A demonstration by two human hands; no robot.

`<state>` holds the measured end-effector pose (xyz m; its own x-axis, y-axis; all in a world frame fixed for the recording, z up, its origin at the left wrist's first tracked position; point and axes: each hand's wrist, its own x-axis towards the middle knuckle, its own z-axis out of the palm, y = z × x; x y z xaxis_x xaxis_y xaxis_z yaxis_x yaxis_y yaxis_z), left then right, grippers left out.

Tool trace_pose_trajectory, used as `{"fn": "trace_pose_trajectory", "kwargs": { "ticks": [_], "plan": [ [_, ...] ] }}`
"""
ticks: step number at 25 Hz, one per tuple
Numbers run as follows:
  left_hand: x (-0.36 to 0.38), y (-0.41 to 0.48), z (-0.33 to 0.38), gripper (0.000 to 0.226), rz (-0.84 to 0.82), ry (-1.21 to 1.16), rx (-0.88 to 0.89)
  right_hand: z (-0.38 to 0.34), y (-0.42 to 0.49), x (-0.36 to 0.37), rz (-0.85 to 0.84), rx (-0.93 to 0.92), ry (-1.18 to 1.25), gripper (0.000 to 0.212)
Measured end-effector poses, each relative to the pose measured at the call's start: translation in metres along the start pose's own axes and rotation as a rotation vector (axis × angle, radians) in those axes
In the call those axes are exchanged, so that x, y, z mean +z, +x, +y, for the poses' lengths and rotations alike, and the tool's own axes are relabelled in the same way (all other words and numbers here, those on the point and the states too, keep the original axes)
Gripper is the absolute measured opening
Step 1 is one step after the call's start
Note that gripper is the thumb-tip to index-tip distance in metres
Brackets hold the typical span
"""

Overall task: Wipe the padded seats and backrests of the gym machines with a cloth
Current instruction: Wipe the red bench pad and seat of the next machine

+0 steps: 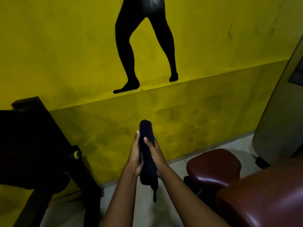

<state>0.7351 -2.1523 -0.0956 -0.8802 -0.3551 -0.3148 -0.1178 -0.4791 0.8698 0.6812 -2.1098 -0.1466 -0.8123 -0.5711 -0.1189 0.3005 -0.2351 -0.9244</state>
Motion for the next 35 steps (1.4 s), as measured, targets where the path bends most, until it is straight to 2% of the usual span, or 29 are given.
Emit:
{"fn": "trace_pose_trajectory", "kwargs": {
  "ticks": [2, 5, 10, 14, 17, 21, 23, 25, 28, 30, 31, 32, 34, 35],
  "plan": [
    [-0.005, 0.030, 0.010, 0.040, -0.034, 0.048, -0.011, -0.003, 0.032, -0.007, 0.037, 0.022, 0.032, 0.047],
    [-0.024, 0.103, 0.031, 0.038, -0.058, 0.307, 0.075, -0.005, 0.085, -0.030, 0.145, 0.042, 0.046, 0.059],
    [-0.025, 0.249, 0.046, 0.044, -0.132, 0.491, 0.199, -0.025, 0.180, -0.093, 0.324, -0.038, 0.044, 0.039],
    [0.036, 0.343, 0.051, 0.038, -0.325, 0.564, 0.161, -0.057, 0.213, -0.130, 0.700, -0.113, 0.037, 0.036],
    [0.101, 0.377, 0.030, 0.037, -0.597, 0.638, 0.108, -0.080, 0.199, -0.157, 1.007, -0.208, -0.030, 0.029],
    [0.179, 0.371, -0.013, 0.035, -0.897, 0.584, 0.001, -0.095, 0.148, -0.199, 1.361, -0.243, -0.213, 0.035],
    [0.209, 0.354, -0.034, 0.036, -1.011, 0.579, -0.063, -0.102, 0.113, -0.209, 1.489, -0.188, -0.284, 0.043],
    [0.231, 0.334, -0.055, 0.037, -1.091, 0.563, -0.129, -0.113, 0.077, -0.208, 1.557, -0.145, -0.366, 0.039],
    [0.254, 0.304, -0.083, 0.037, -1.214, 0.564, -0.244, -0.137, 0.033, -0.184, 1.624, 0.005, -0.630, 0.029],
    [0.269, 0.280, -0.097, 0.038, -1.283, 0.561, -0.302, -0.149, 0.006, -0.176, 1.662, 0.247, -0.992, 0.038],
    [0.274, 0.265, -0.102, 0.039, -1.295, 0.568, -0.342, -0.154, -0.005, -0.176, 1.657, 0.424, -1.191, 0.045],
    [0.277, 0.251, -0.107, 0.039, -1.304, 0.568, -0.389, -0.159, -0.014, -0.176, 1.639, 0.596, -1.382, 0.049],
    [0.277, 0.229, -0.117, 0.039, -1.317, 0.547, -0.493, -0.163, -0.028, -0.179, 1.569, 0.805, -1.745, 0.047],
    [0.277, 0.219, -0.124, 0.040, -1.316, 0.545, -0.546, -0.159, -0.038, -0.183, 1.504, 0.912, -1.816, 0.046]
  ]
}}
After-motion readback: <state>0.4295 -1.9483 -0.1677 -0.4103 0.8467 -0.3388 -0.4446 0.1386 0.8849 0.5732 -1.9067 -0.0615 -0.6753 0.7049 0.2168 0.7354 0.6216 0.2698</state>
